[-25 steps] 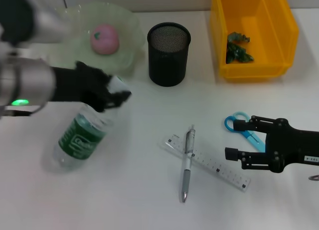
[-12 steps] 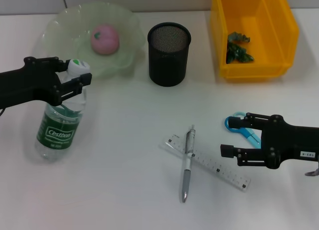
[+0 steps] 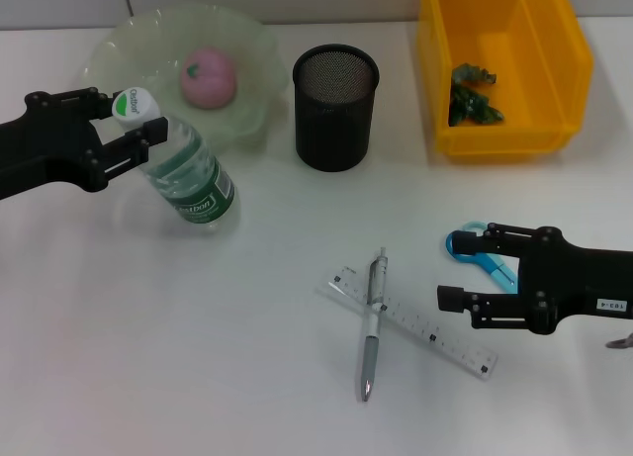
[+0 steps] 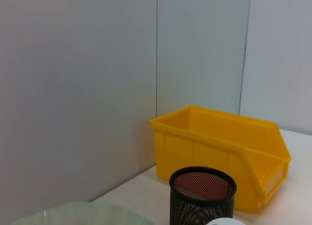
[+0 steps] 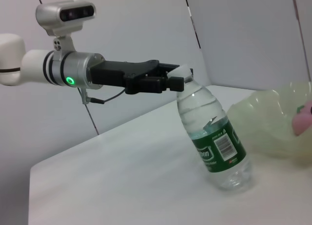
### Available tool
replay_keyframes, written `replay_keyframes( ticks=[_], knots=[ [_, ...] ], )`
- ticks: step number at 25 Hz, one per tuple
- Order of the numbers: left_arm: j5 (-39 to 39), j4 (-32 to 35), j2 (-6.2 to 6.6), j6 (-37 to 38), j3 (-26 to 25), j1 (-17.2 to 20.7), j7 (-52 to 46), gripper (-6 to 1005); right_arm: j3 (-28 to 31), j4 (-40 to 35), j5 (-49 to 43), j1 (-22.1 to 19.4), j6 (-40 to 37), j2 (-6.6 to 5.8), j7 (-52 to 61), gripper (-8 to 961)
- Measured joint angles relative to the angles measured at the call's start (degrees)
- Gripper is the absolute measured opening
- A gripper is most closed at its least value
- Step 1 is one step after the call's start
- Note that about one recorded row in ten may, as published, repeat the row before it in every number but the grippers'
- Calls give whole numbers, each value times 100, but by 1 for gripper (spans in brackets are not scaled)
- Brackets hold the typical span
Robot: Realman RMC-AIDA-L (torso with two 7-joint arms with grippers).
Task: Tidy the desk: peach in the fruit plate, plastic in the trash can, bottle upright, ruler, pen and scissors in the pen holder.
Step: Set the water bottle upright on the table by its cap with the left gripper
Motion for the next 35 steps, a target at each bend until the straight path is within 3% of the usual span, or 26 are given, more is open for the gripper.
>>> replay_keyframes(
  ticks=[23,28,35],
  knots=[
    [-93,-418,-10,-171,-128,-259,440,535,5,14,8,-2,-76,0,40,781],
    [-420,-956,-14,-250,-323,-359,757,544,-8,18,9,0,-75,0,47,778],
    [-462,-988,-14,-116,-295,-325,779,555,-4,13,9,0,-76,-4,62,774]
  ],
)
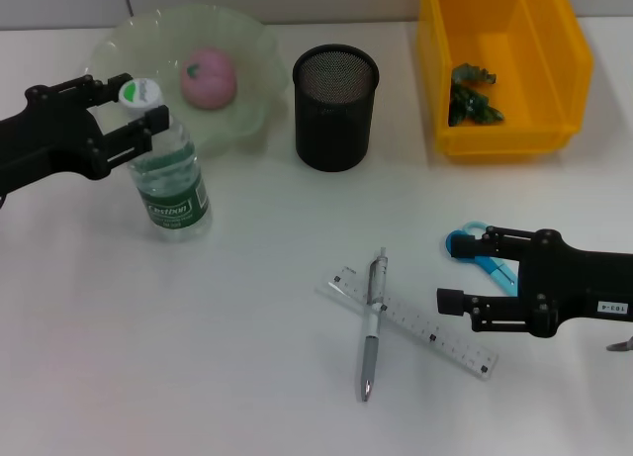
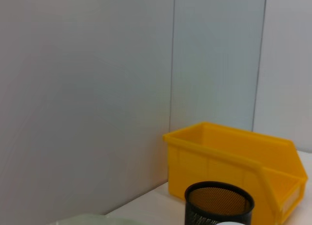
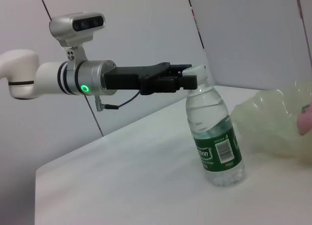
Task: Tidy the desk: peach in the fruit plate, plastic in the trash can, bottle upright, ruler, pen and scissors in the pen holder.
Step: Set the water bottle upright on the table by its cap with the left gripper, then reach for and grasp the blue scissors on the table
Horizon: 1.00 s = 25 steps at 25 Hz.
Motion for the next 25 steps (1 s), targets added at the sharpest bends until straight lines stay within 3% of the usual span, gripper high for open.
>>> replay_keyframes(
  ticks=[4,9,12,18,25],
  knots=[
    [-94,18,4,156,-60,-2,24,562,7,20,-2,-2,0,-3,0,772],
    [-203,24,14,208,-70,17,92,773,16,25,-5,-12,-4,-5,0,769],
    [-322,52,17,463,-315,23,145,810,21,19,-4,-19,-10,-5,0,767],
    [-485,118,13,792,-609,42,180,810,45,-3,-1,-7,-22,-5,2,764],
    [-1345,167,6,1615,-787,358,553,810,68,-40,98,-4,-118,-9,94,760]
  ],
)
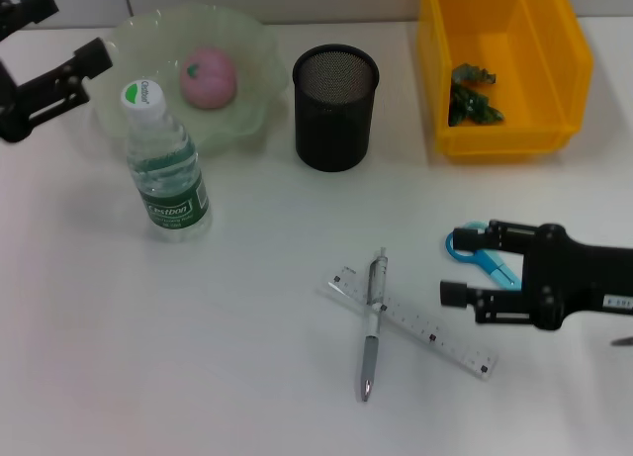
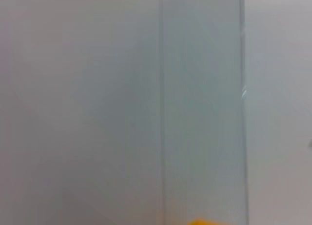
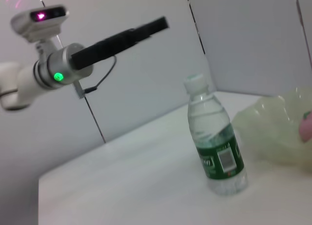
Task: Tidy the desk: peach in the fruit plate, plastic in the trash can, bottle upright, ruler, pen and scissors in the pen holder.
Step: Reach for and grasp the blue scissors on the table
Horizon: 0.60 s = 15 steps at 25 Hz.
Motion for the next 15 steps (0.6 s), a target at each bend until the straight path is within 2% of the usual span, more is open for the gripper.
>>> replay_keyframes(
  ticks=[5,8,12,15],
  knots=[
    [-144,-309,3,1177,28,123,531,809,223,-632,72,-61,-208,-27,820,757],
    [296,-829,10,1741,202,96,930,809,334,-1323,-21,-106,-396,-62,1495,755],
    [787,-1249,7,1842,569,56,1399,809,349,-2663,-547,-125,-554,-81,2578,753],
    [1006,-1641,1,1761,870,-34,1770,809,273,-3761,-1543,57,-646,-51,3485,752]
  ],
)
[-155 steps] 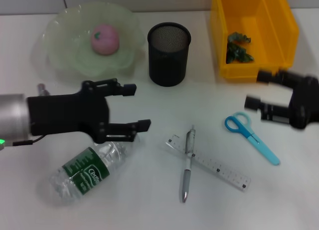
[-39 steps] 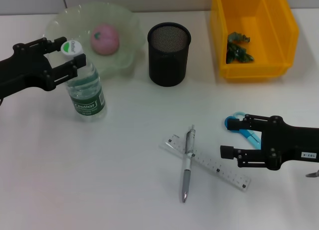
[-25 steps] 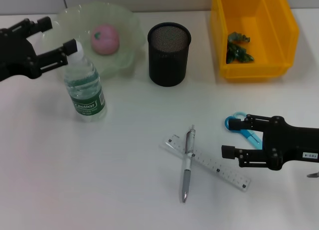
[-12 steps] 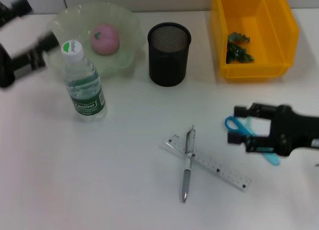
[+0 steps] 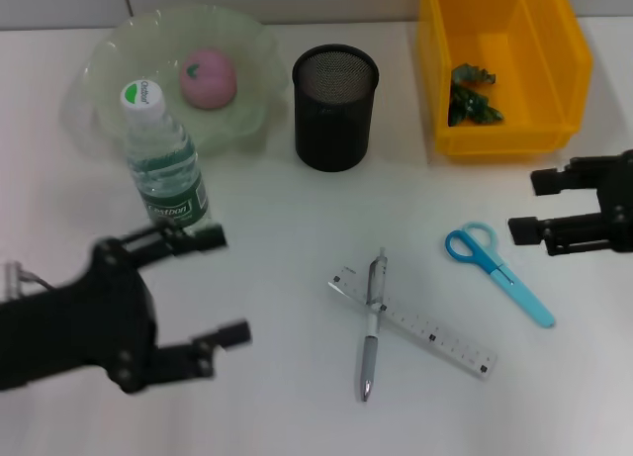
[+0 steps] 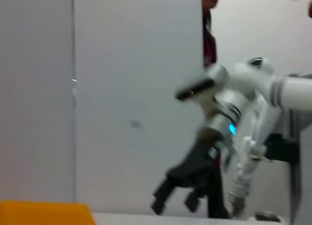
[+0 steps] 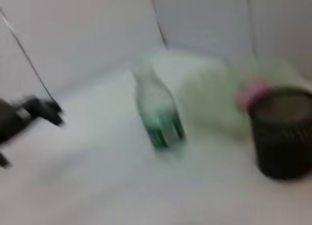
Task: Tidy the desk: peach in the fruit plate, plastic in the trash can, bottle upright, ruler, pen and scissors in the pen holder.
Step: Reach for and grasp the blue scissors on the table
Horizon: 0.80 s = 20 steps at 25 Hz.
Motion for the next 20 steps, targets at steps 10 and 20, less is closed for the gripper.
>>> replay_keyframes(
  ticks=[10,20],
  knots=[
    [346,-554,29,-266,-12,-272,64,809,-1011,-1355,-3030,1350,-815,41,3087,746],
    [476,-650,9,-625,65,-505,94,809,-1920,-487,-3732,1925,-553,55,4453,740]
  ],
)
